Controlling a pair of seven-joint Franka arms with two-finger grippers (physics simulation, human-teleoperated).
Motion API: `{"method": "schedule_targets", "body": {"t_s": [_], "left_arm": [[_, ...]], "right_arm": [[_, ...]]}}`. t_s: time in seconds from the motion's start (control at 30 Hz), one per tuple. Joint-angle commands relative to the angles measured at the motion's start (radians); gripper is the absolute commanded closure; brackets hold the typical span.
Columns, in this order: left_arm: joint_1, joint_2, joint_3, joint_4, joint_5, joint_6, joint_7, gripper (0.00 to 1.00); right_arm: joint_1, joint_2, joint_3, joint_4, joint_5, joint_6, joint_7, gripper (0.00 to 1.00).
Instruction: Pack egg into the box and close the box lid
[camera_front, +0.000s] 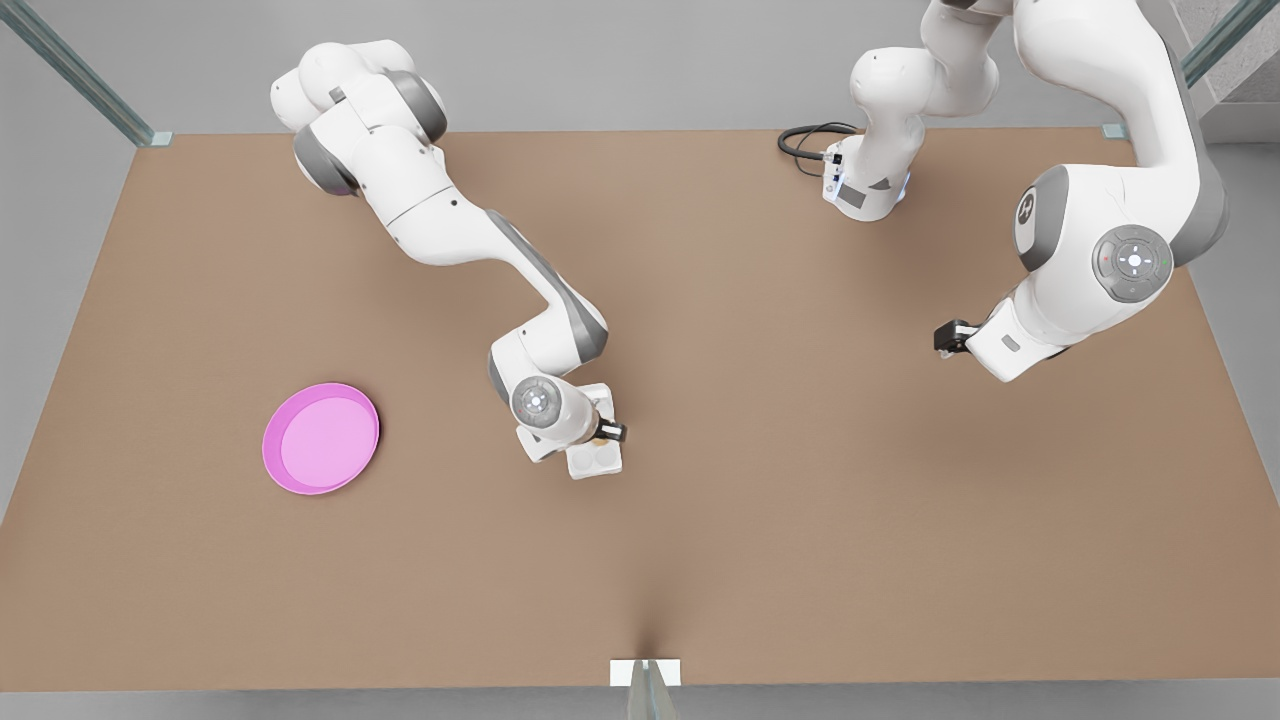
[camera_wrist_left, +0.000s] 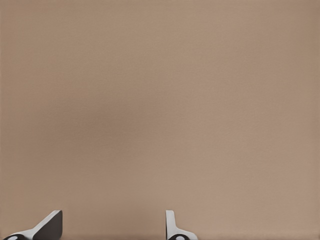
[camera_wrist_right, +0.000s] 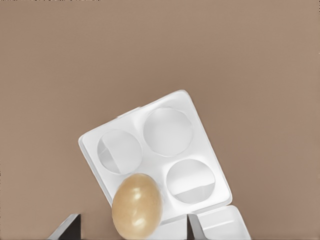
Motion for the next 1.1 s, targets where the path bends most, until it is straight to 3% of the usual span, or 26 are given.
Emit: {"method": "schedule_targets", "body": {"t_s": [0.0, 0.07, 0.13, 0.2, 0.23, 0.27, 0.3, 0.37, 0.4, 0.53, 0.77, 1.07], "left_arm": [[0.000, -0.001, 0.000, 0.000, 0.001, -0.001, 0.000, 0.00], [0.000, -0.001, 0.000, 0.000, 0.001, -0.001, 0.000, 0.00], [0.000, 0.002, -0.025, 0.002, 0.001, -0.080, -0.010, 0.00], [0.000, 0.014, -0.113, 0.002, 0.001, -0.163, -0.104, 0.00], [0.000, 0.034, -0.211, 0.002, -0.001, -0.173, -0.236, 0.25], [0.000, 0.141, -0.380, 0.057, -0.067, -0.169, -0.608, 0.77], [0.002, 0.292, -0.523, 0.172, -0.102, -0.136, -0.916, 0.79], [-0.038, 0.410, -0.657, 0.201, -0.128, 0.165, -1.342, 0.79], [-0.100, 0.432, -0.655, 0.203, -0.131, 0.228, -1.422, 0.79], [-0.225, 0.528, -0.654, 0.203, -0.130, 0.470, -1.567, 0.79], [-0.304, 0.682, -0.611, 0.204, -0.116, 0.823, -1.562, 0.79], [-0.304, 0.781, -0.597, 0.204, -0.021, 0.921, -1.539, 0.79]], "right_arm": [[0.001, -0.002, -0.001, 0.004, -0.004, 0.000, 0.070, 0.00], [-0.005, -0.013, -0.001, 0.090, -0.154, 0.000, -0.005, 0.00], [-0.137, -0.115, 0.009, 0.162, -0.166, -0.017, -0.347, 0.00], [-0.254, -0.440, 0.000, 0.128, -0.186, -0.467, -0.577, 0.00], [-0.411, -0.615, 0.002, 0.008, -0.267, -0.605, -0.700, 0.00], [-0.550, -0.856, 0.006, -0.284, -0.270, -0.596, -0.731, 0.00], [-0.576, -0.869, 0.006, -0.315, -0.257, -0.594, -0.734, 0.00], [-0.688, -0.815, 0.002, -0.269, -0.112, -0.643, -0.847, 0.00], [-0.693, -0.786, 0.002, -0.248, -0.229, -0.646, -0.838, 0.00], [-0.778, -0.715, 0.000, -0.182, -0.237, -0.649, -0.840, 0.00], [-0.786, -0.698, 0.002, -0.137, -0.283, -0.643, -0.843, 0.00], [-0.737, -0.692, 0.026, -0.142, -0.244, -0.597, -0.936, 0.00]]}}
